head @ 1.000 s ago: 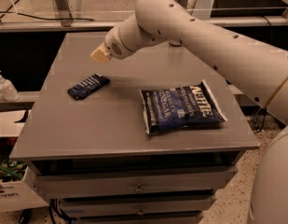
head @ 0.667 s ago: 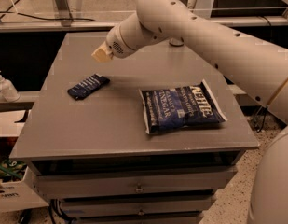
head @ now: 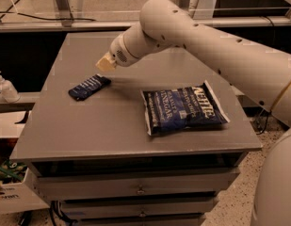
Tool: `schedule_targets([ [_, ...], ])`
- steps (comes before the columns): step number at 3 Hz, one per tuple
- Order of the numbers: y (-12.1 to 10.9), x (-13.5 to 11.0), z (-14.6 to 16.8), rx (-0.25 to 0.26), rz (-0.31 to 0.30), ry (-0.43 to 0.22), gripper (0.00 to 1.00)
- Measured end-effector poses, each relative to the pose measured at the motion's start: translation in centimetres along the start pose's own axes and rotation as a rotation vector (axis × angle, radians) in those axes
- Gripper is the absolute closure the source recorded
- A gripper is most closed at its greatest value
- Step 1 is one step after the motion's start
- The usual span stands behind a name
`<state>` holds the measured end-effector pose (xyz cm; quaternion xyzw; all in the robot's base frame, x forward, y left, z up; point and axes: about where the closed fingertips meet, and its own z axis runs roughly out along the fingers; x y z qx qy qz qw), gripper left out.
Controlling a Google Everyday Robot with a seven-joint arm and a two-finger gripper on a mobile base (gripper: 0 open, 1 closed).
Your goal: Pick rxbar blueberry
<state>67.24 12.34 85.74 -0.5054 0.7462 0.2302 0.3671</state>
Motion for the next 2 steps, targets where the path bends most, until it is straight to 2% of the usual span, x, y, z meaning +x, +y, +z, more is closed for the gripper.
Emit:
schedule_targets([
  [1,0.72,0.65,0.69,-0.022,0.005,0.008,0.13],
  [2,1.4,1.28,1.33,-0.04,0.011,0.013,0.0],
])
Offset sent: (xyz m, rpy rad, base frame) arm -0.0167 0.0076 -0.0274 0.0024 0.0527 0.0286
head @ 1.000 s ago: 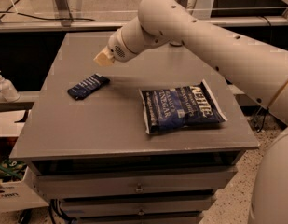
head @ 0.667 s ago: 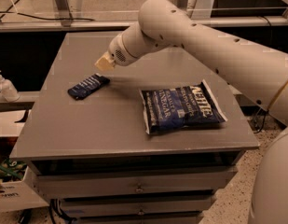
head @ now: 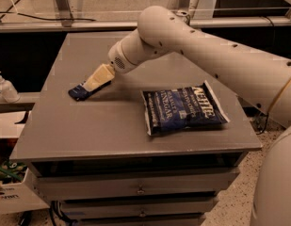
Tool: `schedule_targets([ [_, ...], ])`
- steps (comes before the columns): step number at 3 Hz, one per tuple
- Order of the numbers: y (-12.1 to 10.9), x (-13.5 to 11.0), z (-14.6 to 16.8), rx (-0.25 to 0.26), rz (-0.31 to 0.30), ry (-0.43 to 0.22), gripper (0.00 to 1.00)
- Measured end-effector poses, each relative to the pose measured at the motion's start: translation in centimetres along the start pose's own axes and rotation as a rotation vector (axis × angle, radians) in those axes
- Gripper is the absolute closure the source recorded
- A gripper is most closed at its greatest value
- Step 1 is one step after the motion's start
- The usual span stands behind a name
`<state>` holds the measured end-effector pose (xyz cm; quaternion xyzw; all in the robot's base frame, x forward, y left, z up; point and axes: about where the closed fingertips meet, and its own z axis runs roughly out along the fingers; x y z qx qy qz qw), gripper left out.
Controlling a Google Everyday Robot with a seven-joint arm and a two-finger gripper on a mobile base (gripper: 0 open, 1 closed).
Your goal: Pick rxbar blueberry
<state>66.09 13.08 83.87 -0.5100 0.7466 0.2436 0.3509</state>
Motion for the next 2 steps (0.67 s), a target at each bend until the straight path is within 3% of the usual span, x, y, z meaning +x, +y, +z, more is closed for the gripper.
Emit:
schedule_targets([
  [2,0.8,1.47,0.73,-0.02,0.012,0.011,0.0],
])
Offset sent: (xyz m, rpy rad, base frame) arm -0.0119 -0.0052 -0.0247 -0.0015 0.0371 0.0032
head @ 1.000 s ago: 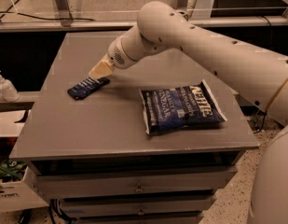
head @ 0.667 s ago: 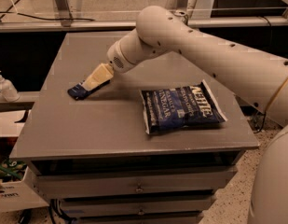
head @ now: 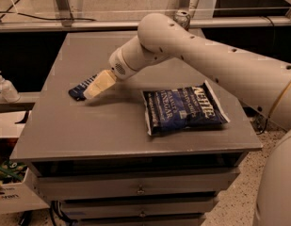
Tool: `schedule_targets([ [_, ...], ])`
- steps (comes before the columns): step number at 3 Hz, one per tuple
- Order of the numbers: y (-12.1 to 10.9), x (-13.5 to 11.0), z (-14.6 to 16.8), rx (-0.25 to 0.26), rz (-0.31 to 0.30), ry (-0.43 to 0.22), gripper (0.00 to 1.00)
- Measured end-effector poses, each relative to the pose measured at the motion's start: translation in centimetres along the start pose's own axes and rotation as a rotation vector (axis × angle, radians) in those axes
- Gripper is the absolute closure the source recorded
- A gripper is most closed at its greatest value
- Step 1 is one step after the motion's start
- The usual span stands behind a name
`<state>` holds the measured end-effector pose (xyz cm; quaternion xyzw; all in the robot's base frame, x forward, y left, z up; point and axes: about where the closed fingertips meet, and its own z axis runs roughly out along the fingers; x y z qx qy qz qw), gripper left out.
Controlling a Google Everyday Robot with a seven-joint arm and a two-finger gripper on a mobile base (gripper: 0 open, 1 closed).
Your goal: Pick rxbar blueberry
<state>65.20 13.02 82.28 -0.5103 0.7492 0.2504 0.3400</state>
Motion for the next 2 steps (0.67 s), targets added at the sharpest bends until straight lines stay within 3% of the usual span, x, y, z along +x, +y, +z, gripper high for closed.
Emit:
schedule_targets([
  [2,0.66,0.45,0.85,-0.018,-0.023,-0.01,0.41],
])
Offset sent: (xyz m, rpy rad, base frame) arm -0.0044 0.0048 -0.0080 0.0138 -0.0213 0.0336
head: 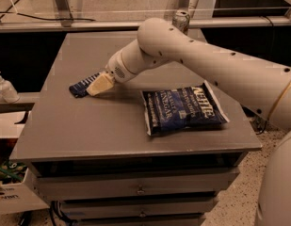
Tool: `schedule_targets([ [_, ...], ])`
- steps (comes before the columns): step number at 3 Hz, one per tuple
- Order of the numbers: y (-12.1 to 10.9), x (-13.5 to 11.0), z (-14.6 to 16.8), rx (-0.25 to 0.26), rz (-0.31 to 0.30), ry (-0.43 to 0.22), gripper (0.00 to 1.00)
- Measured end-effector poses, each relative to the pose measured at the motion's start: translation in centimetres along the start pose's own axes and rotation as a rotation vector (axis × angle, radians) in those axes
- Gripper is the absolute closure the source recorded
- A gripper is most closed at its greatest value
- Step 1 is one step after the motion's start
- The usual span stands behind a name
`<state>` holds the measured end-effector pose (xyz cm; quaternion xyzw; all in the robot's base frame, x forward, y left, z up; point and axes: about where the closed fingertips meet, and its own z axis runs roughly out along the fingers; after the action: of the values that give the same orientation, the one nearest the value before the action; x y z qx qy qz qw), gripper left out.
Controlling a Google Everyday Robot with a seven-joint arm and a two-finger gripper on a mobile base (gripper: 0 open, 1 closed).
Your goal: Pick rxbar blueberry
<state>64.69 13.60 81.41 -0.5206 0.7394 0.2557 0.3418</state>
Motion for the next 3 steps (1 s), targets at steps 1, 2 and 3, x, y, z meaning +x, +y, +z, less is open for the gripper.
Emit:
schedule_targets([
  [1,0.1,0.2,-0.1,0.002,0.002,-0.002,0.65],
  [2,-0.1,0.1,-0.7,0.012,0.003,-0.003,0.87],
  [3,-0.3,-0.5,-1.6,0.025,-0.002,-0.013,1.0],
])
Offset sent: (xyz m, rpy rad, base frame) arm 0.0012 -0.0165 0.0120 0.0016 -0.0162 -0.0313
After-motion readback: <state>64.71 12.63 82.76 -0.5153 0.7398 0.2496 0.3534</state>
